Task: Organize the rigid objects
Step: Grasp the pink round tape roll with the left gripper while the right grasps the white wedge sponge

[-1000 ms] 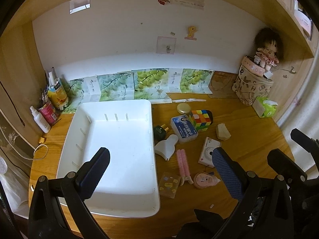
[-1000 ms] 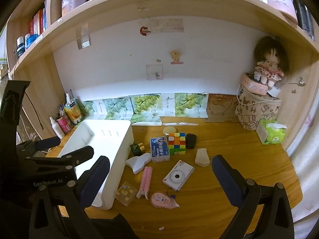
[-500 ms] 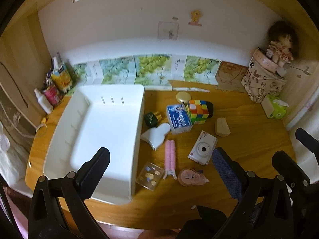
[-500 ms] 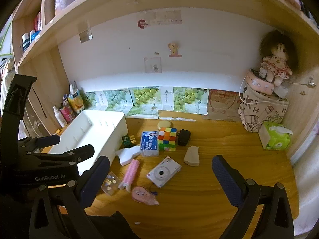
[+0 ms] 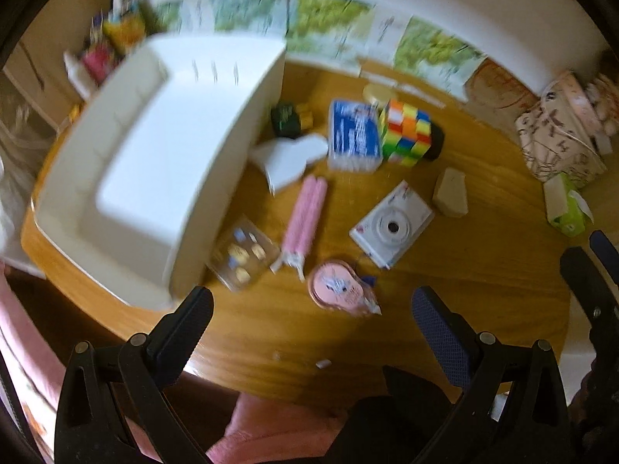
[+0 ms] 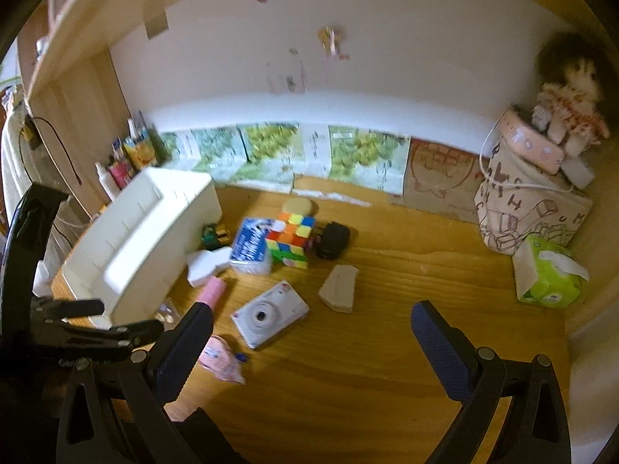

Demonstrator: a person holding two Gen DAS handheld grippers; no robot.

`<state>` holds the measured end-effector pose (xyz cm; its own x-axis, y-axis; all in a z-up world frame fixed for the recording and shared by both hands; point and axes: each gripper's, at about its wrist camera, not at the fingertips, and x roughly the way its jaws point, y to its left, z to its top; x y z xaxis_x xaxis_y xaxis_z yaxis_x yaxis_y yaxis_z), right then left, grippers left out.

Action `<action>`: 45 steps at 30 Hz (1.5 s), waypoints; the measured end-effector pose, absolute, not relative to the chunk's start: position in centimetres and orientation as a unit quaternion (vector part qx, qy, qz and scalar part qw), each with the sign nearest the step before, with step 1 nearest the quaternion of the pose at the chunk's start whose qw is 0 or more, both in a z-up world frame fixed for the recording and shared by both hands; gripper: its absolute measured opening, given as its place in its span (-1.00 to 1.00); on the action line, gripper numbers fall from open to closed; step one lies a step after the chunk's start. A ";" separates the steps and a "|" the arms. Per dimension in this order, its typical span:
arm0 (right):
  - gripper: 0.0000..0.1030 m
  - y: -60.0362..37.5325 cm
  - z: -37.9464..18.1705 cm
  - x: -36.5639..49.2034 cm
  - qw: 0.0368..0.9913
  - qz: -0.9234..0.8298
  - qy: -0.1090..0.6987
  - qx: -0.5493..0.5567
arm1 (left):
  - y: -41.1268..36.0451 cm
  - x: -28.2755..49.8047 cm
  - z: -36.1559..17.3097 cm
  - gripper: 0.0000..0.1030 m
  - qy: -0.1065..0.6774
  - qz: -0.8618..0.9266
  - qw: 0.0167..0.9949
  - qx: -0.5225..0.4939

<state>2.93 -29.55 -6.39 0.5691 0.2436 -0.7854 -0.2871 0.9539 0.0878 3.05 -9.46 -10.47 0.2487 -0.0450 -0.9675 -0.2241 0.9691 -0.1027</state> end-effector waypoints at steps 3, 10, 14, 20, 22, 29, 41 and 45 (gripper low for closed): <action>0.99 -30.2 -7.9 5.1 0.871 0.161 0.464 -0.020 | -10.0 3.7 -12.2 0.98 0.639 0.067 0.754 -0.137; 0.99 -31.3 -12.3 10.2 0.829 0.165 0.534 0.014 | -9.7 4.9 -16.1 0.98 0.690 0.107 0.688 -0.199; 0.99 -31.5 -15.2 12.8 0.803 0.151 0.575 0.029 | -9.3 5.4 -18.0 0.97 0.708 0.136 0.652 -0.233; 0.85 -31.4 -19.1 15.9 0.764 0.141 0.628 0.043 | -8.8 5.9 -19.4 0.97 0.717 0.158 0.623 -0.270; 0.85 -31.2 -19.9 16.6 0.758 0.141 0.636 0.040 | -8.9 6.2 -19.7 0.97 0.718 0.164 0.617 -0.278; 0.68 -29.9 -22.0 18.0 0.737 0.136 0.662 0.012 | -8.5 7.1 -20.9 0.76 0.725 0.171 0.596 -0.300; 0.40 -28.8 -22.7 18.8 0.737 0.135 0.661 -0.026 | -7.7 6.7 -25.5 0.26 0.727 0.174 0.574 -0.333; 0.03 -28.1 -22.5 19.0 0.743 0.140 0.653 -0.036 | -7.3 6.8 -26.0 0.07 0.722 0.172 0.579 -0.337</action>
